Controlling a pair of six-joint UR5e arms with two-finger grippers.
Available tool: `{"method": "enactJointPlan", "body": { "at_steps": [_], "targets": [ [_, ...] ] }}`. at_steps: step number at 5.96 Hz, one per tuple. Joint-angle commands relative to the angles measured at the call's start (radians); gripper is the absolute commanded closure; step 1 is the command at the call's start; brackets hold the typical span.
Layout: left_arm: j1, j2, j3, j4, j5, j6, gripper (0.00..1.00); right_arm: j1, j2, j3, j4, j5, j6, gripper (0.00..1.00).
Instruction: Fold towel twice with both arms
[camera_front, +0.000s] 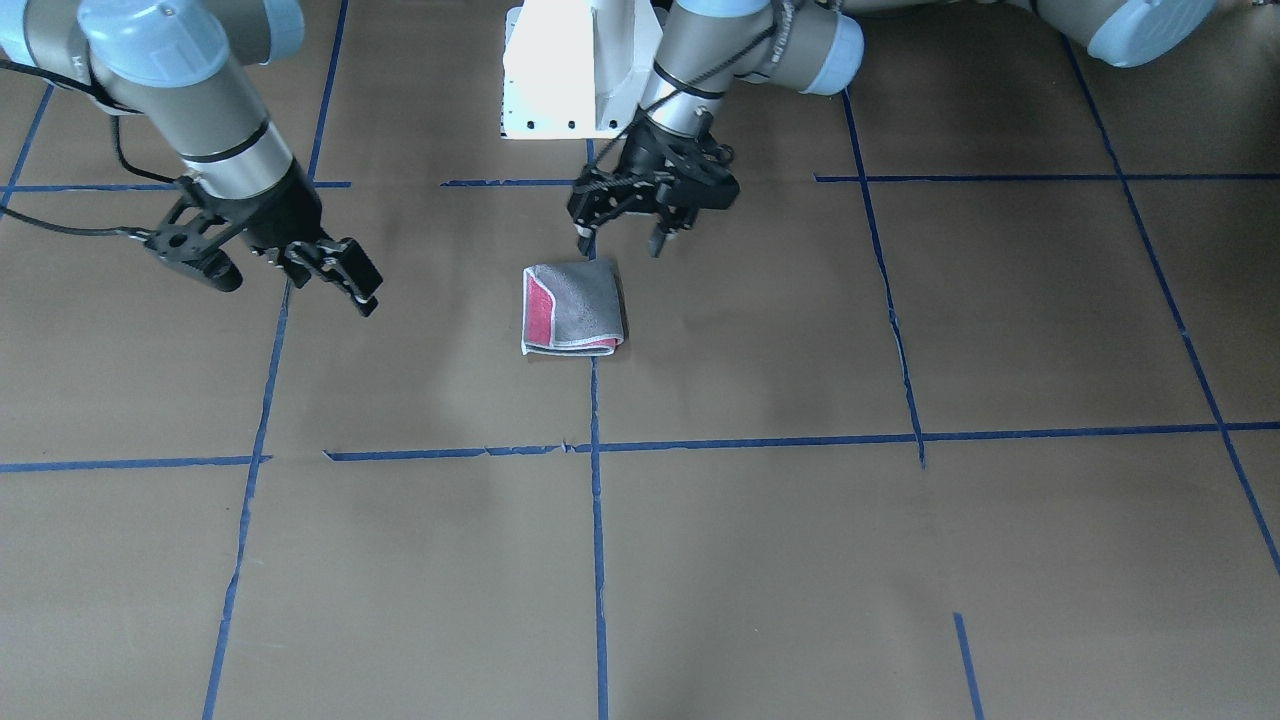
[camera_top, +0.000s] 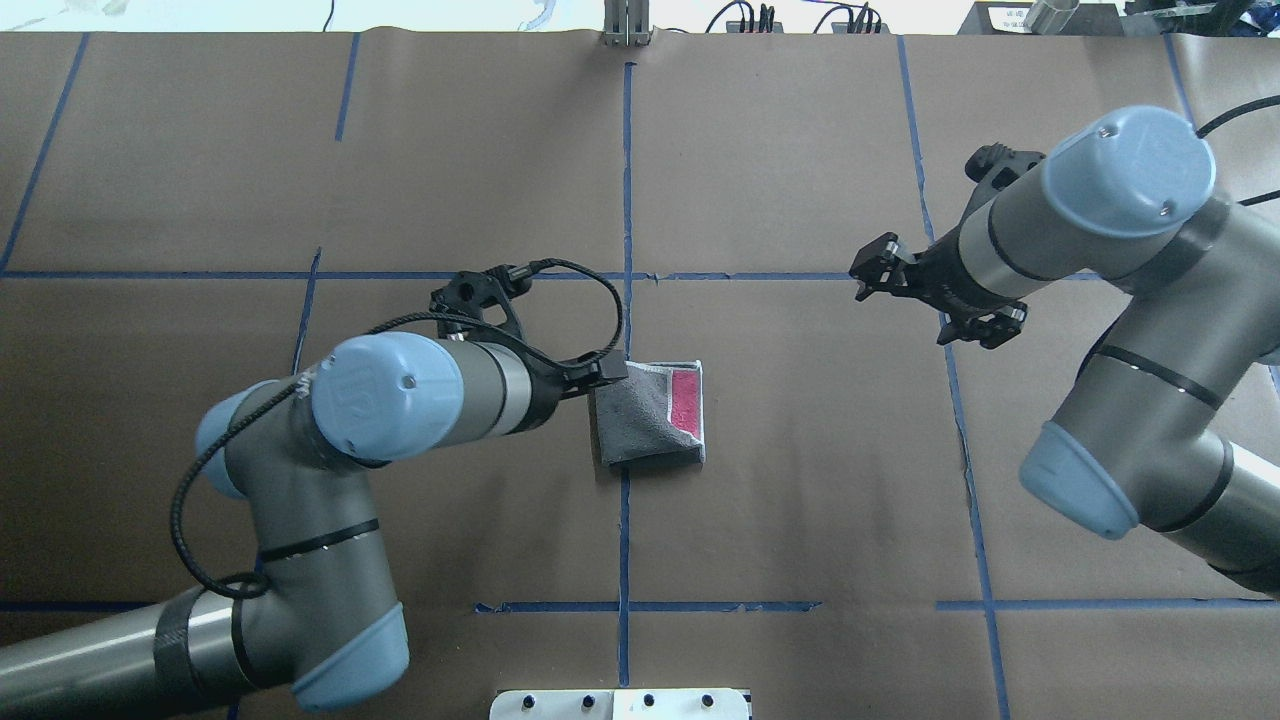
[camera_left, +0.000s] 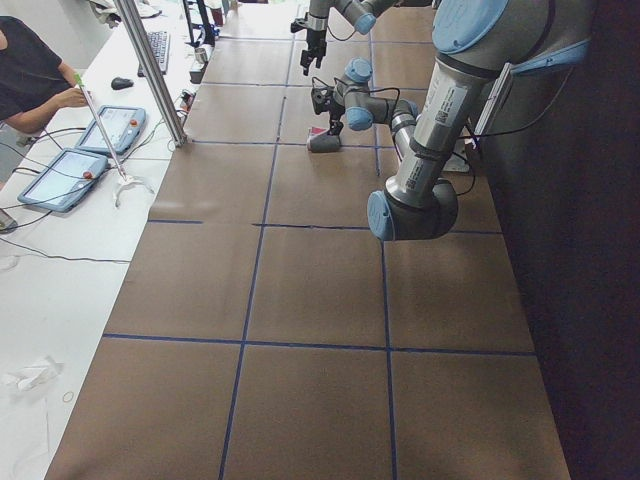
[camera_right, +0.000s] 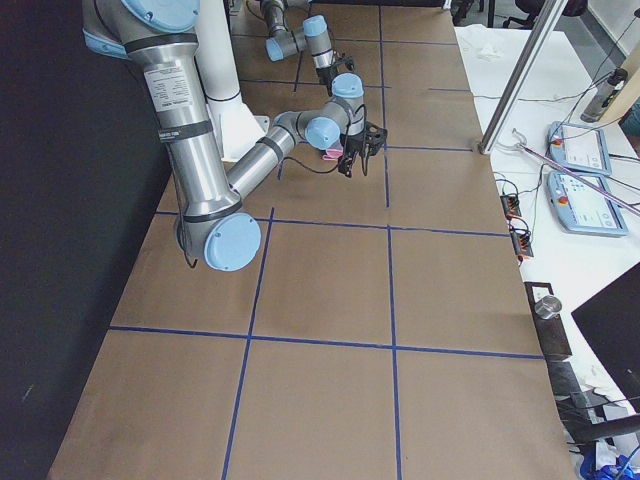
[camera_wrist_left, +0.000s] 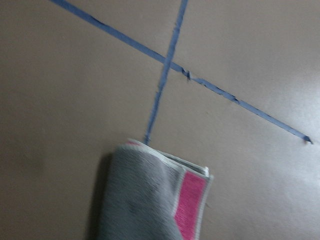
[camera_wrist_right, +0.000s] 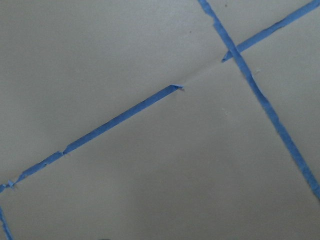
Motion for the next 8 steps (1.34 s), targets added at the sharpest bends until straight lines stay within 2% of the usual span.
{"method": "enactJointPlan", "body": {
  "at_steps": [1, 3, 5, 6, 8],
  "targets": [
    [-0.184, 0.128, -0.004, 0.022, -0.240, 0.254, 0.00, 0.148, -0.099, 0.003, 0.000, 0.136, -0.306, 0.00],
    [-0.343, 0.292, -0.020, 0.014, -0.391, 0.593, 0.00, 0.278, -0.196, 0.000, -0.006, 0.234, -0.568, 0.00],
    [-0.571, 0.472, -0.024, 0.016, -0.583, 0.971, 0.00, 0.403, -0.317, -0.006, -0.004, 0.308, -0.832, 0.00],
    [-0.677, 0.543, -0.014, 0.025, -0.633, 1.134, 0.00, 0.478, -0.368, -0.017, -0.010, 0.345, -0.975, 0.00],
    [-0.893, 0.650, -0.004, 0.037, -0.761, 1.400, 0.00, 0.593, -0.412, -0.090, -0.011, 0.383, -1.178, 0.00]
  ]
}}
